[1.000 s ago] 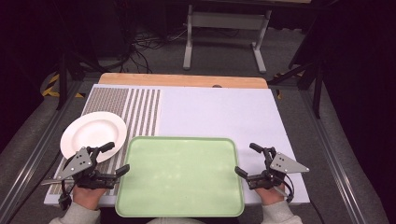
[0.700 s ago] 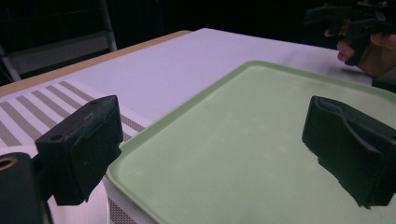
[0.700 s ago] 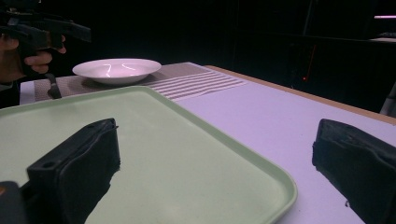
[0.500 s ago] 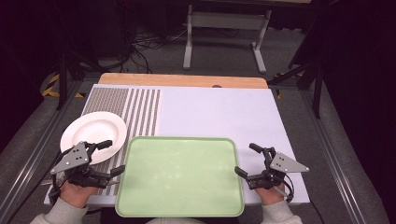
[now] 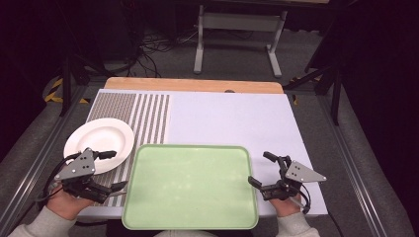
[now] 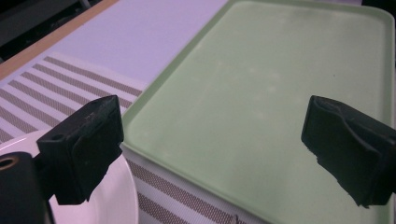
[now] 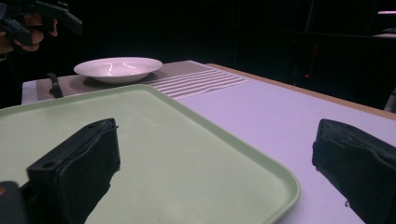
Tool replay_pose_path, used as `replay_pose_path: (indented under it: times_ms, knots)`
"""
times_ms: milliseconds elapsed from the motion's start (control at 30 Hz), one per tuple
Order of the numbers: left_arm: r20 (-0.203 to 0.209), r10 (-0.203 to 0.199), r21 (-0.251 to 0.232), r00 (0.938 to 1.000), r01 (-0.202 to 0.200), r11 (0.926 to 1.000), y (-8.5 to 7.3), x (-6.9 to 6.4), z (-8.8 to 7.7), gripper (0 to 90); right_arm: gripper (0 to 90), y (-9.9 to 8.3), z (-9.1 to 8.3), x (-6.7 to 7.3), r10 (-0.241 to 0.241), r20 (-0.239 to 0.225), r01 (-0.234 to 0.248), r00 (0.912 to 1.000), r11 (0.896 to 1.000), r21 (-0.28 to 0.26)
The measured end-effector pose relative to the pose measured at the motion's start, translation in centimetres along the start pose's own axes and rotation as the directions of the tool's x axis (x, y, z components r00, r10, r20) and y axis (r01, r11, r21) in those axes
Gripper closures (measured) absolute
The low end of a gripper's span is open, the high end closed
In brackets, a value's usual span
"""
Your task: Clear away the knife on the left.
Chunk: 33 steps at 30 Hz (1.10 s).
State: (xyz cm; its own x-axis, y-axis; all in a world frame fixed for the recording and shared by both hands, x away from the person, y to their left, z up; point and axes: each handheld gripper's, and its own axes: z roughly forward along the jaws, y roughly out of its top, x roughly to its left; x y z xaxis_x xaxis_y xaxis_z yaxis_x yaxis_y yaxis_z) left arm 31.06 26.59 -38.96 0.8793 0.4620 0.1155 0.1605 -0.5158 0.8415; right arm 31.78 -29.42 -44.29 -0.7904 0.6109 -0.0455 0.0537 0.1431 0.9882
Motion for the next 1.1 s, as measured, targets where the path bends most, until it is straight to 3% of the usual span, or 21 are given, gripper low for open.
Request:
replay_pose_path:
  times_ms: [67,167,367,533,567,600,633,800,900,1000,1067,1100]
  knots:
    - [0.000,0.011,0.041,0.9999,-0.011,0.9991,0.1,0.2,-0.5,6.8,1.4,0.0,0.0,0.0,0.001,-0.001,-0.001,1.0000,1.000,0.000]
    - [0.008,0.012,0.062,0.9999,-0.012,0.9980,0.2,0.3,-0.7,7.1,1.4,0.0,0.0,0.0,-0.001,-0.002,0.001,1.0000,1.000,0.001]
    - [0.023,0.037,0.142,0.9991,-0.040,0.9890,0.1,0.5,-1.3,8.7,1.4,-0.1,0.1,0.0,0.005,-0.005,-0.005,1.0000,1.000,0.002]
    - [0.038,0.052,0.217,0.9979,-0.059,0.9745,-0.2,0.8,-1.8,9.4,1.4,-0.1,0.1,0.0,0.005,-0.006,-0.005,1.0000,1.000,0.002]
    - [0.038,0.052,0.217,0.9979,-0.059,0.9745,-0.2,0.8,-1.8,9.7,1.4,-0.1,0.1,0.0,0.005,-0.006,-0.005,1.0000,1.000,0.002]
    - [0.044,0.056,0.238,0.9975,-0.065,0.9691,-0.3,1.0,-2.0,10.1,1.4,-0.1,0.1,0.0,0.004,-0.007,-0.004,1.0000,1.000,0.004]
    - [0.044,0.056,0.238,0.9975,-0.065,0.9691,-0.3,1.0,-2.0,10.2,1.4,-0.1,0.1,0.0,0.005,-0.007,-0.005,1.0000,1.000,0.005]
    - [0.065,0.079,0.313,0.9948,-0.095,0.9449,-0.7,1.3,-2.4,11.6,1.5,-0.1,0.1,0.0,0.006,-0.008,-0.006,1.0000,1.000,0.005]
    - [0.071,0.078,0.339,0.9944,-0.097,0.9357,-0.9,1.6,-2.7,12.4,1.5,-0.1,0.1,0.0,0.006,-0.007,-0.006,1.0000,1.000,0.005]
    - [0.084,0.081,0.378,0.9932,-0.107,0.9198,-1.3,1.8,-3.0,14.0,1.5,-0.1,0.1,0.0,0.005,-0.008,-0.005,1.0000,1.000,0.005]
    - [0.099,0.087,0.414,0.9913,-0.120,0.9025,-1.6,1.9,-3.3,15.1,1.5,-0.1,0.1,0.0,0.011,-0.007,-0.011,0.9999,1.000,0.008]
    - [0.099,0.087,0.414,0.9913,-0.120,0.9025,-1.6,1.9,-3.3,15.6,1.5,-0.1,0.1,0.0,0.011,-0.007,-0.011,0.9999,1.000,0.008]
